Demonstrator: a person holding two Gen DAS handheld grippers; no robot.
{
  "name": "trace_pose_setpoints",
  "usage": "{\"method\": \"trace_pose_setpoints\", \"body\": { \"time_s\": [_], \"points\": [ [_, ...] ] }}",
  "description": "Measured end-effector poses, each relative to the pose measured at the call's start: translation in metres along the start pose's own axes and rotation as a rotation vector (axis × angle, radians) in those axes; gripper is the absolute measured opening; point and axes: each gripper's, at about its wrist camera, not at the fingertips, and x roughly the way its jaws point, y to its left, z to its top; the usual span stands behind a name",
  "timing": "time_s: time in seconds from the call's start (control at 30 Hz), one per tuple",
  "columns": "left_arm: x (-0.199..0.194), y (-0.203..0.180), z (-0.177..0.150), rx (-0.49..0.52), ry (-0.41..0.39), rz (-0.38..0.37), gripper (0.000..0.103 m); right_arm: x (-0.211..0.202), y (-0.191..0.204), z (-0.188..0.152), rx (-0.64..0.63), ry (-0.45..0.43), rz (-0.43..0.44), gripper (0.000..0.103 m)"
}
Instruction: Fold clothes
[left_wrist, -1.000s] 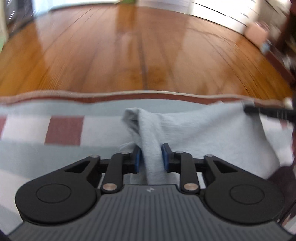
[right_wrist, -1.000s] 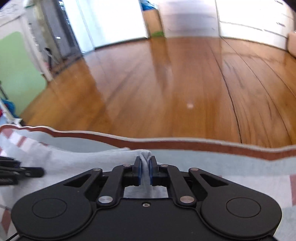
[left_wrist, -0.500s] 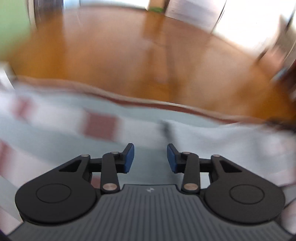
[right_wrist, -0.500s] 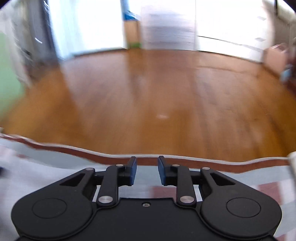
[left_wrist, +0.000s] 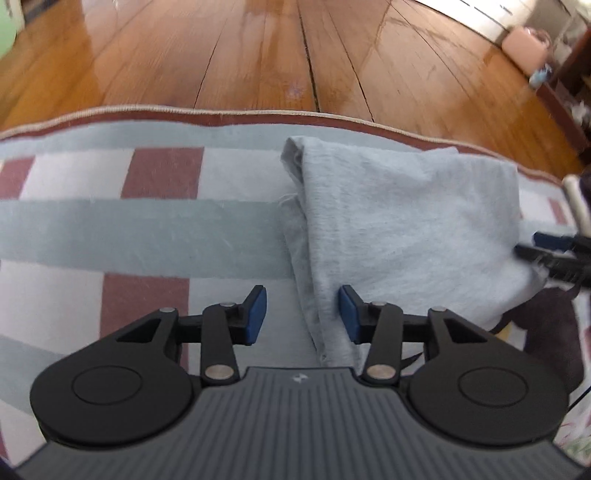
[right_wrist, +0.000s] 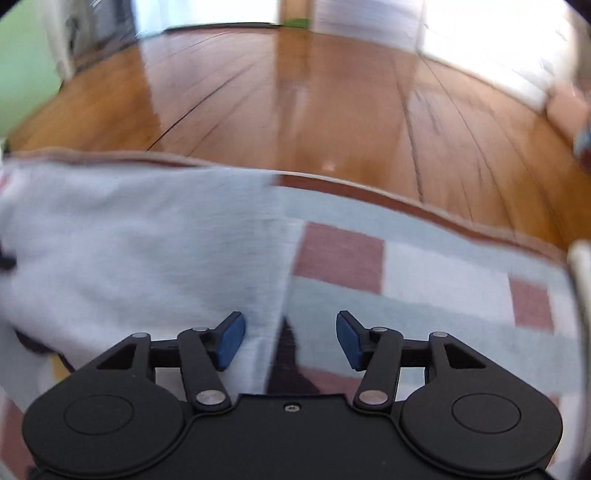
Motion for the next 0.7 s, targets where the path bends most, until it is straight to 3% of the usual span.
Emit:
{"method": "trace_pose_setpoints", "body": {
  "time_s": [0.1, 0.17, 0.23, 0.33, 0.4, 0.47, 0.6, 0.7],
  "points": [
    [-0.008, -0.005, 0.002, 0.09, -0.013, 0.058, 0.051, -0.003, -0.02, 0.004, 0.039, -0.015, -0.067, 0.056],
    [-0.012, -0.002, 0.007, 0.054, -0.028, 0.058, 0.05, -0.01, -0.022, 0.005, 0.039, -0.039, -0.06, 0.056],
    [-0.032, 0.009, 0.012, -0.032, -0.134, 0.091, 0.042, -0.017, -0.019, 0.008, 0.057, -0.059, 0.0, 0.056],
    [-0.057, 0.031, 0.024, -0.169, -0.288, -0.072, 0.042, -0.028, -0.01, 0.018, 0.102, -0.111, 0.158, 0.056],
    [-0.055, 0.038, 0.029, -0.232, -0.308, -0.215, 0.042, -0.029, 0.005, 0.025, 0.105, -0.131, 0.257, 0.057],
    [-0.039, 0.032, 0.034, -0.212, -0.266, -0.259, 0.042, -0.016, 0.022, 0.034, 0.065, -0.11, 0.285, 0.057],
    [-0.001, 0.025, 0.038, -0.175, -0.179, -0.135, 0.042, 0.023, 0.039, 0.054, 0.021, -0.063, 0.202, 0.055],
    [0.017, 0.027, 0.04, -0.141, -0.155, -0.048, 0.055, 0.046, 0.036, 0.07, 0.084, -0.032, 0.104, 0.048]
  ]
}}
